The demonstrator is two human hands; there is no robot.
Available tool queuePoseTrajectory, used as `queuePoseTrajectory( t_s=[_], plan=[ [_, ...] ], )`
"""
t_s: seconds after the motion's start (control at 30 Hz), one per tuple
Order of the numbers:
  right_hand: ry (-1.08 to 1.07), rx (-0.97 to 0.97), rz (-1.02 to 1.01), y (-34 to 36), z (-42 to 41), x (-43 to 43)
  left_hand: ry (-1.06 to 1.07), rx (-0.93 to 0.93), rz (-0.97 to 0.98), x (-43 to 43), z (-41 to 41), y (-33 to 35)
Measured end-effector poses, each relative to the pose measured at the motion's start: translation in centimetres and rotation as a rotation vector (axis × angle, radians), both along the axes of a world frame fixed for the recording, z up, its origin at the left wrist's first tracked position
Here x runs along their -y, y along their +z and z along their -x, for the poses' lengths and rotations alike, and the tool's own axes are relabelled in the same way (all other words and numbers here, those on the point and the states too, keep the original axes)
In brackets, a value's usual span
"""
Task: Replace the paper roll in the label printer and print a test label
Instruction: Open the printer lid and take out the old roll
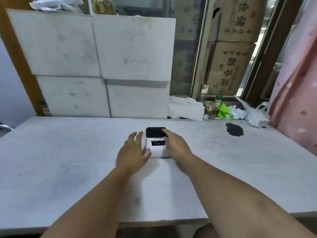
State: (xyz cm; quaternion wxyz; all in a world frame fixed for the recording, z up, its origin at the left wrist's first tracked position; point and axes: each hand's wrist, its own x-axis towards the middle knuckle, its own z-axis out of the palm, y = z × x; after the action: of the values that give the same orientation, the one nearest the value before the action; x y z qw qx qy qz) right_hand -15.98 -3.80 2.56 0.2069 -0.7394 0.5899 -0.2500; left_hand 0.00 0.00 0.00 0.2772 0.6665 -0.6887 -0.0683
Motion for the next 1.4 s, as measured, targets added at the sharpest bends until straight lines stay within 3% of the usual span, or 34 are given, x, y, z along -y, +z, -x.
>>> queuePoseTrajectory(
  t_s=[0.33,0.47,0.67,0.87,0.93,1.07,1.2,1.4],
  plan=[
    [-0.143,0.347,0.054,-2.7,-1.2,0.8,0.058,-0.259,-0.041,2.5,-0.5,-1.3],
    [-0.167,0.395,0.043,-2.9,-1.6,1.3,0.107,-0.244,-0.047,3.7,-0.6,-0.9],
    [-0.209,0.448,0.059,-3.3,-1.3,1.1,0.245,0.013,0.04,5.4,-0.9,-1.3],
    [-0.229,0.537,0.048,-2.9,-1.0,0.7,0.225,-0.12,0.04,5.8,-1.5,-1.6],
    [-0.247,0.577,0.047,-3.0,-0.8,0.8,0.212,-0.173,0.088,5.4,-1.4,-1.3],
    [-0.276,0.61,0.048,-3.0,-0.7,1.1,0.131,-0.221,0.369,3.9,-0.9,-0.8],
    [-0.256,0.656,0.008,-3.1,-0.2,1.2,0.01,-0.312,0.23,2.9,0.3,-0.3],
    [-0.134,0.703,-0.103,-3.3,0.8,1.4,0.026,-0.428,0.05,2.8,0.7,-0.2]
  ],
)
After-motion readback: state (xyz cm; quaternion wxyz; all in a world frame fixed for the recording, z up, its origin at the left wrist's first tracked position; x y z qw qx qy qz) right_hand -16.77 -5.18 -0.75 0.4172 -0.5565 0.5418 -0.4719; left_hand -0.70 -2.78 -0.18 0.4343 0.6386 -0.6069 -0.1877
